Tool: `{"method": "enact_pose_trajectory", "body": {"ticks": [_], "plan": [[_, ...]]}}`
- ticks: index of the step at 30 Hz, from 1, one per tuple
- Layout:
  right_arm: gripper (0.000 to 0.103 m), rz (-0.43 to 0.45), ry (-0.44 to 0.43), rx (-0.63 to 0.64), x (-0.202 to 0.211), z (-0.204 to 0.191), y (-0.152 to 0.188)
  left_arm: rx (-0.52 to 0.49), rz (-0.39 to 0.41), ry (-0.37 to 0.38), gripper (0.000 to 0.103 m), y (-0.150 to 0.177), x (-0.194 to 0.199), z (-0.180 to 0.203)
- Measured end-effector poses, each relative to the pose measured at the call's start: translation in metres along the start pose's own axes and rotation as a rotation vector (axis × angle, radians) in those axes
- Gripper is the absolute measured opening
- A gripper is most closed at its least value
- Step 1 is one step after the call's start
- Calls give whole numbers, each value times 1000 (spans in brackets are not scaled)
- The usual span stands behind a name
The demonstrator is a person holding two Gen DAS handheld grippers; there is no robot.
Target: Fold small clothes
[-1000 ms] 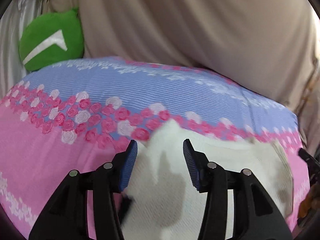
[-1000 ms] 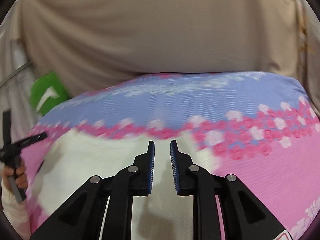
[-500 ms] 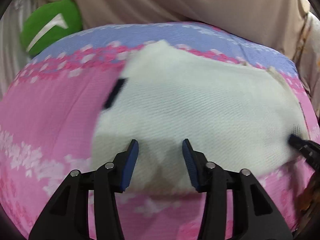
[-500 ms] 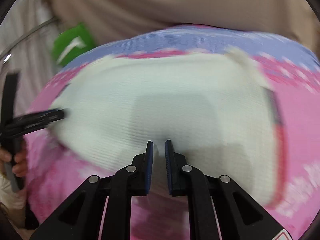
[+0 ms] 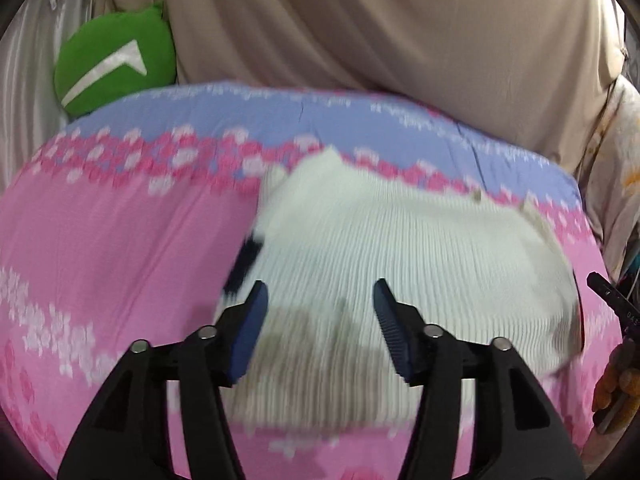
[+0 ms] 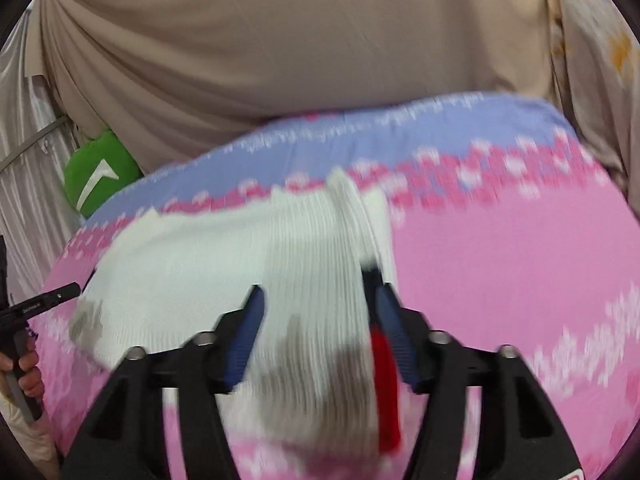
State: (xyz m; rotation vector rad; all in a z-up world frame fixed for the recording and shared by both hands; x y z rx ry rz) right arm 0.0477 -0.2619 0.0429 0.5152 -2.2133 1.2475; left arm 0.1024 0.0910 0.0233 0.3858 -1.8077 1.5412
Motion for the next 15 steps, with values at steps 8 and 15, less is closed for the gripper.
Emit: {"method": "enact_pose_trajectory", "body": {"ticks": [8,15], "plan": [[61,-151,124,-43,-117,8,-43,25,-85,-84,60,-53,-98,-28],[7,-39,108,-44,-96,19,-63,84,-132,-72,48,-38,-138,-54]]}}
Point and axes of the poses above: each gripper's, at about its wrist camera, not at the fingertips, and x roughly against the way its jaws point, z to its right, y to its underside, the point moved 8 cm from there along -x, roughly the way its jaws point, and after that the axes turned 14 degrees about -x, right-handed, at the moved point
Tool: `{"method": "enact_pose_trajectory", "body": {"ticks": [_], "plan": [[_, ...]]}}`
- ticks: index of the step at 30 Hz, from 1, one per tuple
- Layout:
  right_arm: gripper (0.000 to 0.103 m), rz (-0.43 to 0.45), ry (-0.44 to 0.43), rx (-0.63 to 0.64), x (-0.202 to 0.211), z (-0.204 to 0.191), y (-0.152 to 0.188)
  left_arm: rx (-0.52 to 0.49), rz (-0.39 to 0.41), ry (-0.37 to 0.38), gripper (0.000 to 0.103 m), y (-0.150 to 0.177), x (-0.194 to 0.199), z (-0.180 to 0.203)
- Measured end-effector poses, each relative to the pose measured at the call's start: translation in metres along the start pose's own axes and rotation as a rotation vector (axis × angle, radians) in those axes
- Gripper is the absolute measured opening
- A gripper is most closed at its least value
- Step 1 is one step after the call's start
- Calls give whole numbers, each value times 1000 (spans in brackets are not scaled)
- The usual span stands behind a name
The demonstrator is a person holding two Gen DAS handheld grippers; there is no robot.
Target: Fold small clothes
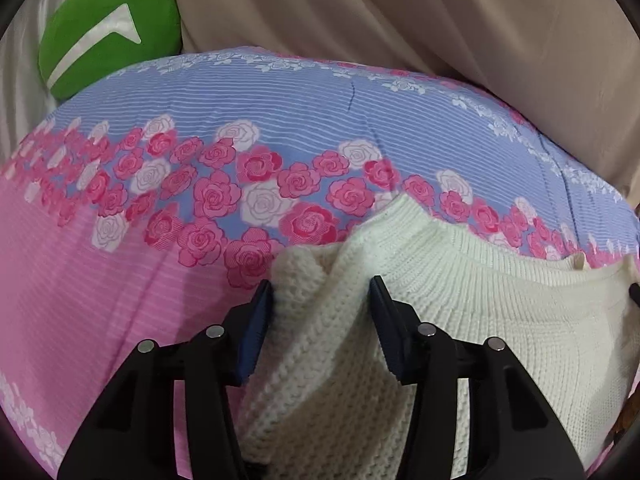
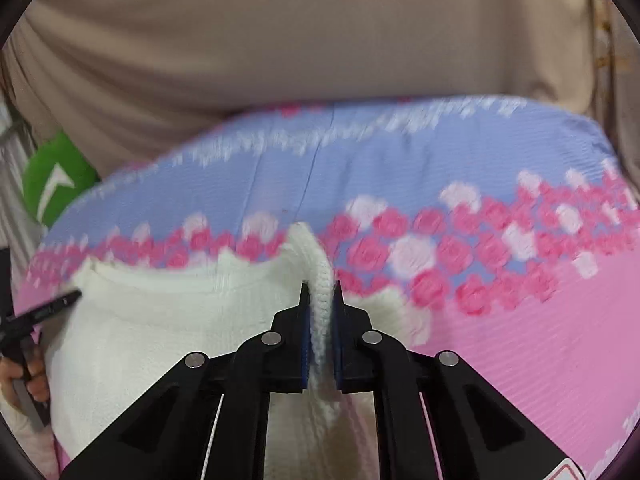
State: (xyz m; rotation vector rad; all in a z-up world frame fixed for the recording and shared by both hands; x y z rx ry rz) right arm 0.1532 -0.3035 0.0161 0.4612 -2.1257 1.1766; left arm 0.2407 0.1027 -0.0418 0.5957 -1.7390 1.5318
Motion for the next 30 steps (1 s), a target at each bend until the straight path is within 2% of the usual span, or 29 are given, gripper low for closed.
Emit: {"method": "enact_pose_trajectory", "body": {"ticks": [1,2,5,9,12,14,17,20,22,24,26,28,30], "plan": [[7,-30,22,-27,-8,12,2,2,2,4,48,1,-1,-1],[7,-100,43,-71,-28,29,10,3,3,7,48,1,-2,-1],[8,-125,-15,-119,-29,34,8,-1,3,-2,52,1,-4,-1],[20,-24,-19,-126,9,22,4,6,25,-13,51,1,11,2],[23,67,-44,-28,52,-12,14,-39,99,-52,50,4,51,15],[23,49,-111,55,68,-45,34,-67,139,-32,50,10,78,31],[23,-44,-229,205,76,-103,93,-140,171,37,51,26,107,72],[23,-157,-324,322,73,-146,160,-212,146,89,51,51,110,110],[20,-189,-320,372,66,-152,184,-239,102,91,51,68,99,120],[14,-175,-266,363,60,-135,186,-242,60,36,51,82,89,112],[12,-151,-216,290,65,-101,174,-225,57,-12,52,93,91,92],[10,-116,-143,178,75,-47,156,-179,39,-61,53,106,95,60],[5,-93,-48,76,84,9,145,-149,33,-50,52,119,101,37]]}}
Point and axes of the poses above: each gripper's, at about its wrist camera, not at the fingertips, and x roughly against the way its jaws point, z to its right, y to its underside, the point moved 8 cm from there along -x, roughly the way its jaws point, and after that the axes turned 14 degrees about -x, right-handed, at the moved point
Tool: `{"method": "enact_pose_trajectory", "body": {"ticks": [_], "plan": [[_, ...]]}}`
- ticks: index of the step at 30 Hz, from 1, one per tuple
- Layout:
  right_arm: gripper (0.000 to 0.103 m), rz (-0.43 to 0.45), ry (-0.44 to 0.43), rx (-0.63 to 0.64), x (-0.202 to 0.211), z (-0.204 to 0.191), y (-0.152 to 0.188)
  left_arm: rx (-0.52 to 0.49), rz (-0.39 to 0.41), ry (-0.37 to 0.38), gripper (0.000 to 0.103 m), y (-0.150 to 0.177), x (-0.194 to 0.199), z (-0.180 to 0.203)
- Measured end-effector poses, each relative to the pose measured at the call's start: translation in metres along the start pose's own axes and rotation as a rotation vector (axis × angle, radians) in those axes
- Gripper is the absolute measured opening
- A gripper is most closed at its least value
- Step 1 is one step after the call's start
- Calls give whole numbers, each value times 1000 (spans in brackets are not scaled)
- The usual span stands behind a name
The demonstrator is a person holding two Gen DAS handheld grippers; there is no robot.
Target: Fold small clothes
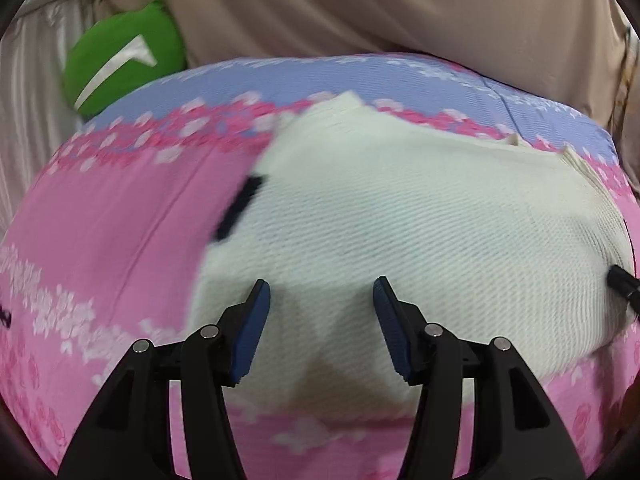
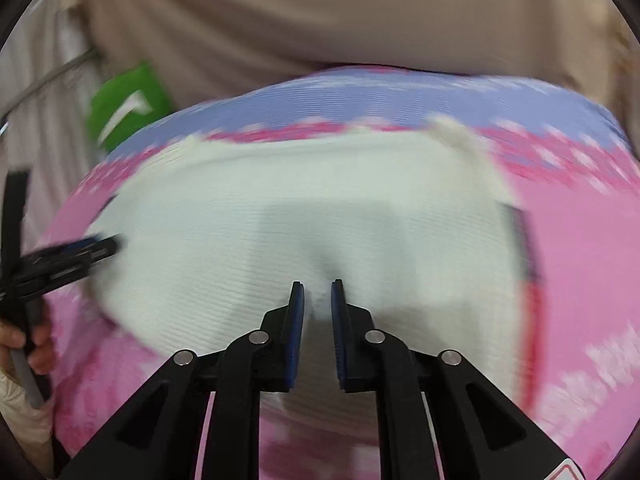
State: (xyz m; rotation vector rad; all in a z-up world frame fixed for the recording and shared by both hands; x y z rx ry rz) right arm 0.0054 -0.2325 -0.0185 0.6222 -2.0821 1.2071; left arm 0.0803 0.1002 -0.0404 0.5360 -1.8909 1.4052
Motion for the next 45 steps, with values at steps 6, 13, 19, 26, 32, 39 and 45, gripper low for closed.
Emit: {"method": "enact_pose_trajectory", "body": {"ticks": [6,13,19,26,32,39,45], "plan": [[0,-13,19,-121,12,47,10,-2,-17,-73,51,24,6,-7],[29,114,-27,-97,33,14,-41,51,66,-15,51,-10,30,-1],[29,100,51,-38,-16,4,-66,27,62,-76,55,-45,2,0],[30,116,68,-89,-11,13,-75,64,28,-71,60,-33,-24,-14],[34,117,-23,14,-5,-41,-92,138,45,1,58,-32,-12,-29],[54,60,61,-65,-67,-18,-137,73,73,36,60,-105,-38,-33],[32,-2,187,-98,-106,13,-143,23,-15,-35,61,-128,-102,-31]]}}
Point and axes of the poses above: each gripper's, at about its wrist camera, not at the fingertips, and x roughly against the way its jaws point, z to its right, y to its underside, the point moved 8 cm from there along -x, roughly the way its jaws point, and after that the axes turned 14 degrees about -x, right-handed, at the moved point
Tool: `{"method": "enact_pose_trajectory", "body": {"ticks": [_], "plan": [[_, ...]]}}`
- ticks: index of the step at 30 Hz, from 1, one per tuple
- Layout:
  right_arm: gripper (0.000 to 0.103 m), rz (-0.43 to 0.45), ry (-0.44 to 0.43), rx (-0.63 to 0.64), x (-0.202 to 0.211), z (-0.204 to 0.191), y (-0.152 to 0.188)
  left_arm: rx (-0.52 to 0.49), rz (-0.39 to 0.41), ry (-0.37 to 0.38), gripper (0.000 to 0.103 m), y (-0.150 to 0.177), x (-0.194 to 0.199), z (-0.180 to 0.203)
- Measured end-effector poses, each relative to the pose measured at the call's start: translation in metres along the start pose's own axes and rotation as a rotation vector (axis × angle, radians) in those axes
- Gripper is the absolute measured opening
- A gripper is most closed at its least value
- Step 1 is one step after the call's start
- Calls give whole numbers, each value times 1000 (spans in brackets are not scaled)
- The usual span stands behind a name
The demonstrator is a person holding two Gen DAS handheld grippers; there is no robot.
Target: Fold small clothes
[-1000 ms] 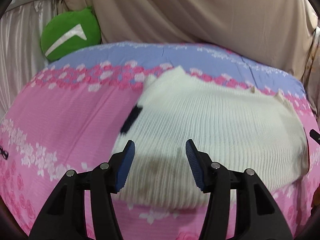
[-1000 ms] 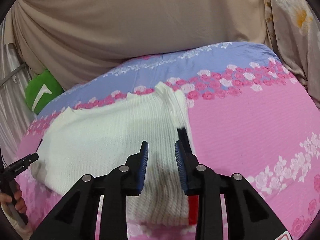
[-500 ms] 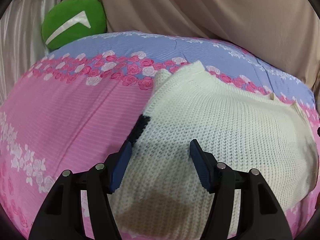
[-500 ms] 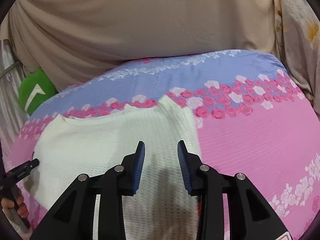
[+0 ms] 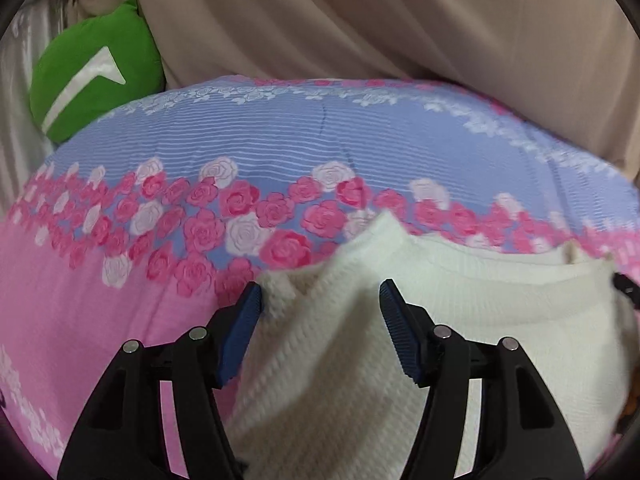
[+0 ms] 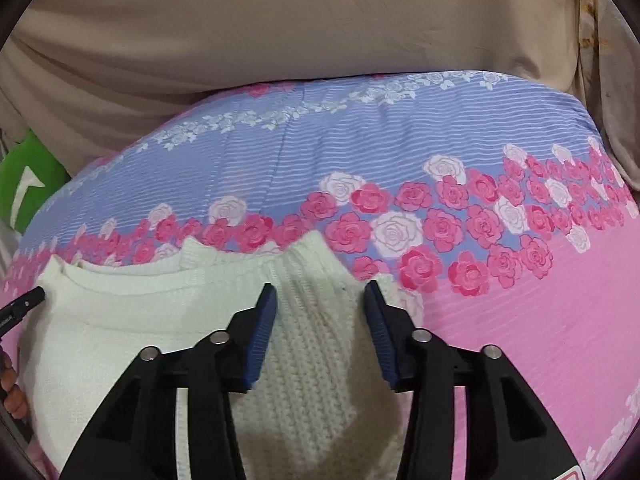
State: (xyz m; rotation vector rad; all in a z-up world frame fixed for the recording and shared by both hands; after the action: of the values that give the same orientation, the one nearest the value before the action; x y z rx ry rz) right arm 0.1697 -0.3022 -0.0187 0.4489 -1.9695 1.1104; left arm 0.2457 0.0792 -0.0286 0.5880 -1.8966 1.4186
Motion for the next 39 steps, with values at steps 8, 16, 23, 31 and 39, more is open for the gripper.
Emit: {"method": "enact_pose_trajectory", "body": {"ticks": [8,16,23,31,39], "plan": [[41,24,-36,-149,9,18,-10,112,-27,47,68,7,-16,-16],[44,118,-218,40,105,-48,44,129,117,-5,72,39,77,-31],[43,2,-331,298,96,-140,125,179,56,31,74,112,107,-31],[45,-34,-308,386,67,-152,163,328,3,146,77,152,88,-28],[47,-12,-328,376,67,-150,163,301,15,194,37,128,86,-3]]}}
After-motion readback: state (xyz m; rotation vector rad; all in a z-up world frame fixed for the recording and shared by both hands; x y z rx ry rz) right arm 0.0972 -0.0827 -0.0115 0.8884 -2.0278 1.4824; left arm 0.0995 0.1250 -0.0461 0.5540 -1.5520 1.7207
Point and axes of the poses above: each gripper's, at about its wrist camera, not at the fingertips, and x roughly against the way its jaws point, z to its right, y to its underside, the point moved 8 cm from there along -x, roughly the way its jaws point, and after that the axes turned 14 degrees about -x, right-handed, at the moved point
